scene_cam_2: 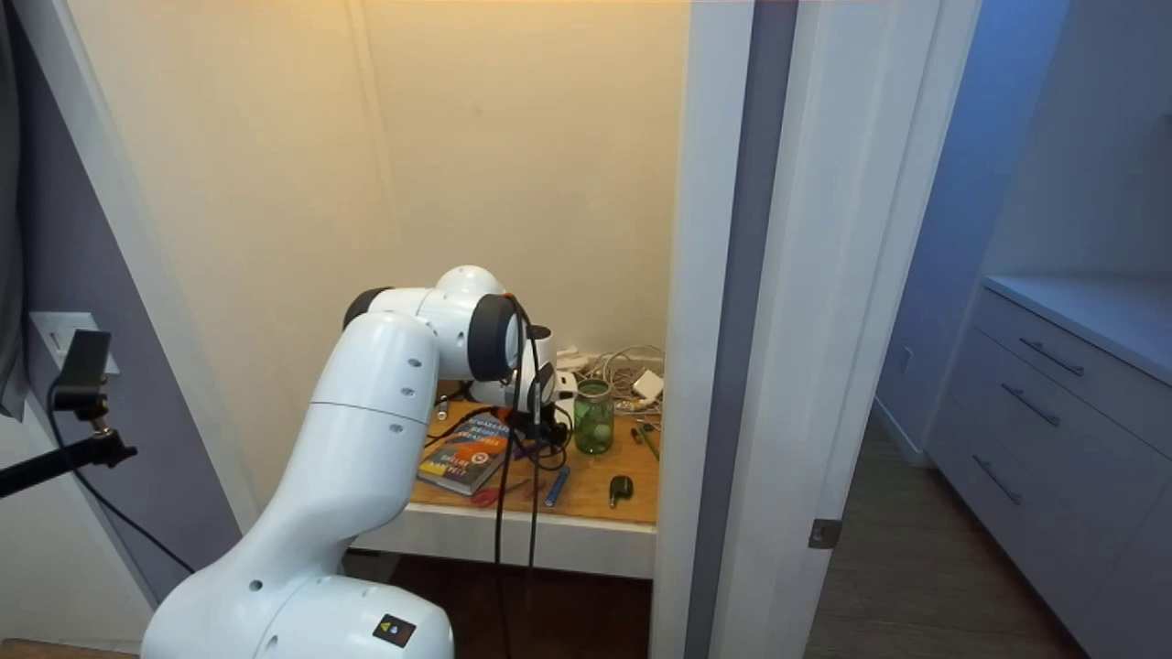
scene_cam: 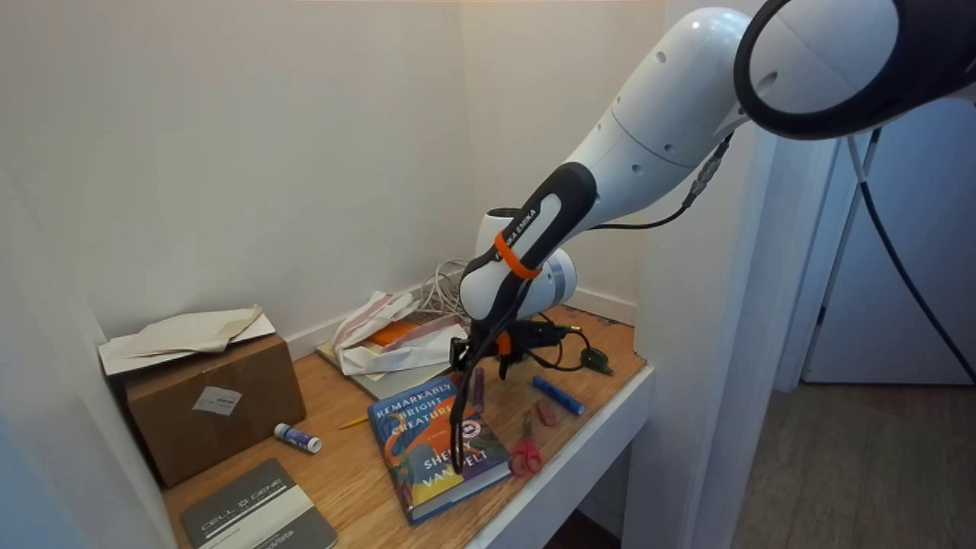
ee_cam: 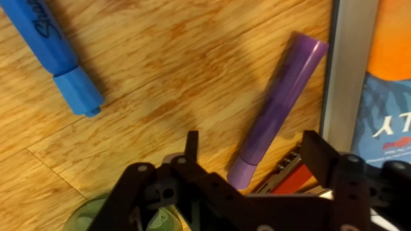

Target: Put the blue marker on the table then put the purple marker on the green bottle

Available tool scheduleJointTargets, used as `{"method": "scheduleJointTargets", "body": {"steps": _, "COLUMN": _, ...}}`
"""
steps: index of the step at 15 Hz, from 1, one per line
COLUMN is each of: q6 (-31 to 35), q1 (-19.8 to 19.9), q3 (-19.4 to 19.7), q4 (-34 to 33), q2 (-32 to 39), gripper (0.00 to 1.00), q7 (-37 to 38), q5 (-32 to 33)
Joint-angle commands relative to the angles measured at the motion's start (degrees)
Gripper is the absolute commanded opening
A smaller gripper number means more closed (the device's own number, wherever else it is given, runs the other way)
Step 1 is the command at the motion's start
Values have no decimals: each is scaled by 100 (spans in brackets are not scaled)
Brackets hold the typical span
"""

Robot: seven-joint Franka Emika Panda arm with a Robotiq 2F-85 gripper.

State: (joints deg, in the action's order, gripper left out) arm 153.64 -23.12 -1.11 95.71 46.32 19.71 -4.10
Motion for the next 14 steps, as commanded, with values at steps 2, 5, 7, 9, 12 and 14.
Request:
{"method": "scheduleJointTargets", "body": {"steps": 2, "q6": -107, "q1": -168, "q3": 193, "q4": -368, "q2": 238, "gripper": 42, "q7": 382, "q5": 150}}
{"method": "scheduleJointTargets", "body": {"steps": 5, "q6": -249, "q1": -208, "q3": 264, "q4": -395, "q2": 201, "gripper": 22, "q7": 454, "q5": 189}}
{"method": "scheduleJointTargets", "body": {"steps": 7, "q6": -408, "q1": -196, "q3": 250, "q4": -355, "q2": 67, "gripper": 7, "q7": 435, "q5": 197}}
{"method": "scheduleJointTargets", "body": {"steps": 9, "q6": -676, "q1": -174, "q3": 215, "q4": -304, "q2": -121, "gripper": 0, "q7": 406, "q5": 209}}
{"method": "scheduleJointTargets", "body": {"steps": 12, "q6": -1284, "q1": -187, "q3": 228, "q4": -260, "q2": -513, "gripper": 4, "q7": 470, "q5": 335}}
{"method": "scheduleJointTargets", "body": {"steps": 14, "q6": -1729, "q1": -135, "q3": 129, "q4": -264, "q2": -821, "gripper": 4, "q7": 438, "q5": 387}}
